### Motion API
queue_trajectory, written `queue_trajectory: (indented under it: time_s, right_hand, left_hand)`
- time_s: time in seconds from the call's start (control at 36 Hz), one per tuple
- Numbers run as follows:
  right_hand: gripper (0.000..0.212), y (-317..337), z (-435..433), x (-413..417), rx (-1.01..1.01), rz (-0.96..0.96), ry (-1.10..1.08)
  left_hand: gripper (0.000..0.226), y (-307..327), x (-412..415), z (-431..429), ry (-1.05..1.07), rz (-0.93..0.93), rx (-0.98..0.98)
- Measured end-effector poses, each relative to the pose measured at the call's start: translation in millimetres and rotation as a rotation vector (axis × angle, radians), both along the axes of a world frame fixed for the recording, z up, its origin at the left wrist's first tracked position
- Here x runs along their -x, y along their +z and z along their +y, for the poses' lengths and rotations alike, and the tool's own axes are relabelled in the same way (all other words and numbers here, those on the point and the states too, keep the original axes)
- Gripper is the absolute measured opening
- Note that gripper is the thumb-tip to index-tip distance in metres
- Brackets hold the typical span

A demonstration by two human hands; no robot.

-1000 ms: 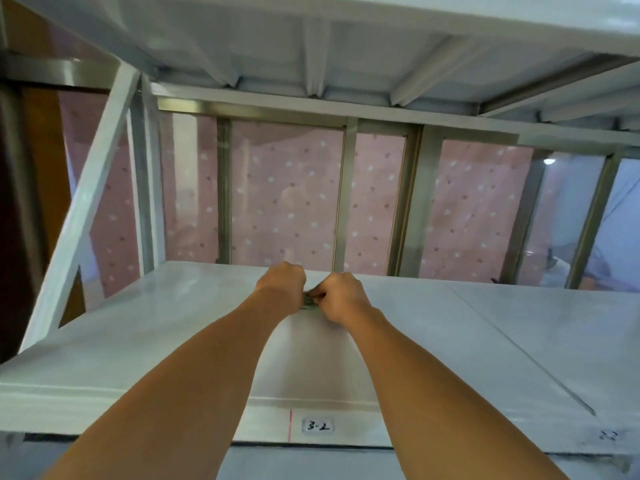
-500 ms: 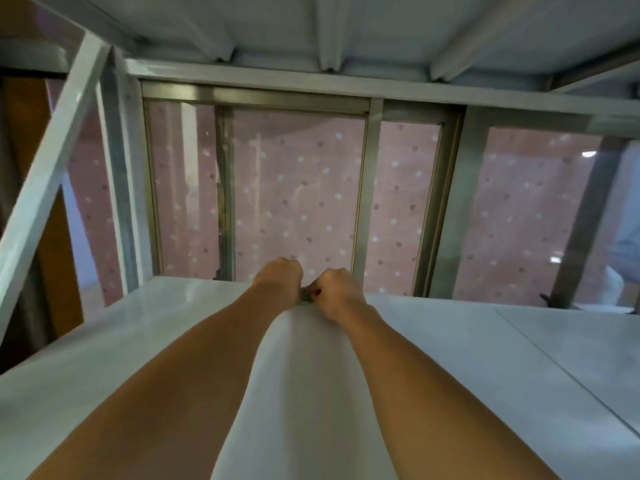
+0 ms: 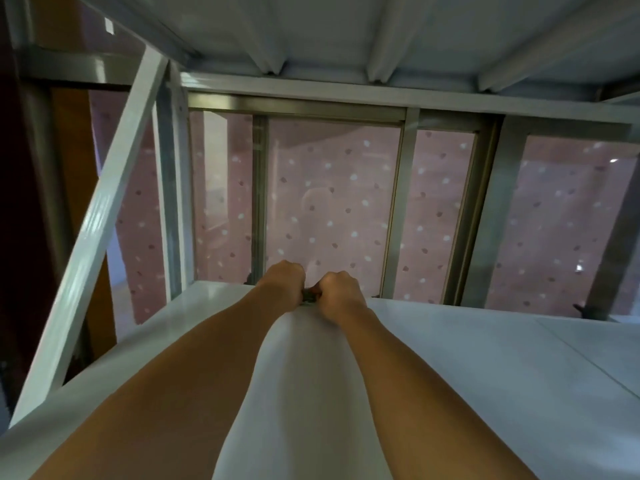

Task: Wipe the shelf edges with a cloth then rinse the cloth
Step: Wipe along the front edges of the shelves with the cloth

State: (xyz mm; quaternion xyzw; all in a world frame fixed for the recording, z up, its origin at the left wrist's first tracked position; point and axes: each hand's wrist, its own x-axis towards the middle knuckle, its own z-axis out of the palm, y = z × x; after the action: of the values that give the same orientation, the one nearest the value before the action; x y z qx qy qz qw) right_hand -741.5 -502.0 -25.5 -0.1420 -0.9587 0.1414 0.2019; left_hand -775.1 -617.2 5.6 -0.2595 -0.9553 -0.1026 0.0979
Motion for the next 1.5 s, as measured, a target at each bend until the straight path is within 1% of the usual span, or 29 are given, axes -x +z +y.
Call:
queue_trajectory:
  time_s: [0.08, 0.19, 0.33, 0.61, 0.75, 0.92, 0.97, 1.08, 1.25, 1.39, 1.5]
  right_hand:
    - [0.026, -3, -12, 2, -0.019, -0.002, 0.003]
    - [0.026, 0, -30, 2, -0.002, 0.015, 0.006]
    - [0.031, -1, -46, -14, -0.010, 0.008, -0.006]
    - [0.030, -6, -99, -66, -0.008, 0.023, -0.055]
    - [0.033, -6, -125, -96, -0.019, 0.021, -0.076]
    - [0.030, -1, -155, -131, -0.050, 0.015, -0.091]
    - [0.028, 2, -164, -141, -0.049, 0.016, -0.098]
    - [0.025, 3, -181, -159, -0.047, -0.011, -0.102]
    - [0.019, 4, -213, -176, -0.033, -0.068, -0.096]
    - [0.025, 18, -237, -183, -0.001, -0.126, -0.080]
    - [0.031, 28, -255, -192, 0.010, -0.229, -0.067]
  left_hand:
    - [0.013, -3, 6, -16, 0.007, -0.021, -0.019]
    - [0.015, -2, 12, -33, 0.007, -0.002, -0.038]
    - [0.019, -3, 2, -49, -0.024, 0.008, -0.027]
    - [0.017, -11, -44, -97, -0.050, 0.016, -0.057]
    - [0.017, -13, -72, -124, -0.074, 0.025, -0.036]
    - [0.013, -7, -107, -152, -0.067, 0.017, -0.005]
    - [0.008, -6, -117, -161, -0.065, 0.012, -0.014]
    - [0.008, -8, -136, -183, -0.064, 0.018, -0.014]
    - [0.018, -15, -156, -218, -0.071, -0.003, -0.020]
    - [0.018, -7, -168, -242, -0.071, 0.016, 0.023]
    - [0.013, -3, -179, -258, -0.054, 0.021, 0.105]
